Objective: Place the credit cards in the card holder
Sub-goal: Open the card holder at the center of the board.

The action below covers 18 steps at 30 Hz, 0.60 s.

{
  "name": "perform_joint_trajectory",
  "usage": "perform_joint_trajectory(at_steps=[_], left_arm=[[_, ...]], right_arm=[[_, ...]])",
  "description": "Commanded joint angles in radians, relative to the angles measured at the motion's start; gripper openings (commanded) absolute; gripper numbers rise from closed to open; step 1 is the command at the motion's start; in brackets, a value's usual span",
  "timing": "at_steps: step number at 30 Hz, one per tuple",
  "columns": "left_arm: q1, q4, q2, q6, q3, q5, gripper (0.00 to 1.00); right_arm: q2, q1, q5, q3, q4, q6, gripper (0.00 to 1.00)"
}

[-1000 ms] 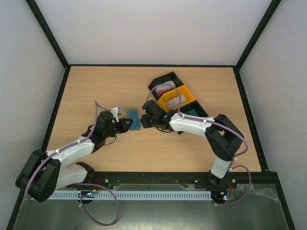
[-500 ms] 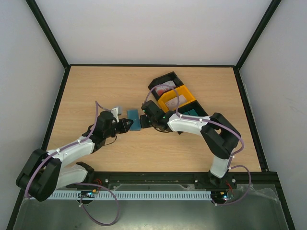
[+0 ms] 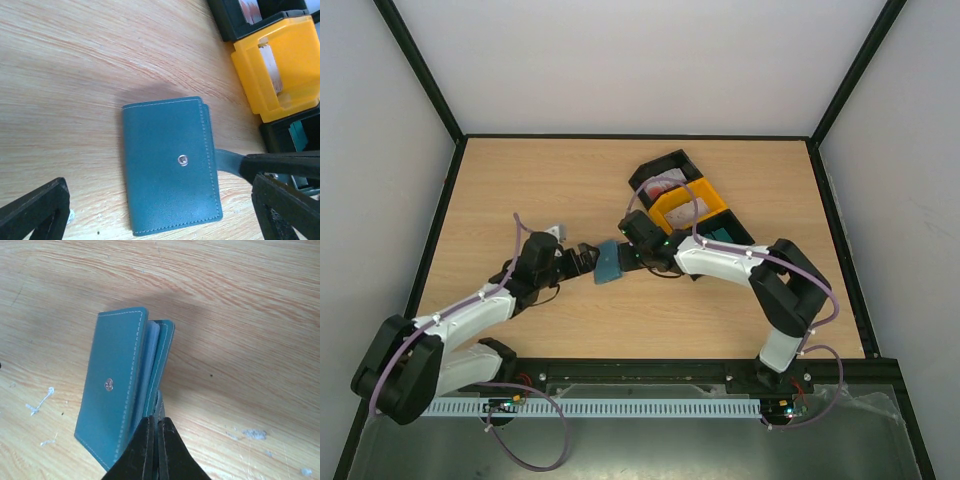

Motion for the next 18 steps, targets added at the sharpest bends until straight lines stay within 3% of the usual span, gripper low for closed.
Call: perform_joint_trajectory(at_steps=[1, 12, 16, 18], left_arm=[[0.002, -0.063, -0.047, -0.008, 0.014, -0.021, 1.00], [0.004, -0.054, 0.044, 0.043, 0.079, 0.077, 0.99], [0.008, -0.074, 0.111, 0.084, 0.105, 0.112, 0.87], [0.013, -0.072, 0.128, 0.100, 0.109, 0.131, 0.86]], right_arm=[[-0.083, -0.004, -0.030, -0.008, -0.057, -0.002, 0.02], [-0.073, -0.003, -0.105, 0.055, -0.080, 0.021, 0.02], [-0.063, -0.003, -0.096, 0.067, -0.085, 0.038, 0.02], [-0.065, -0.003, -0.092, 0.073, -0.084, 0.043, 0.02]])
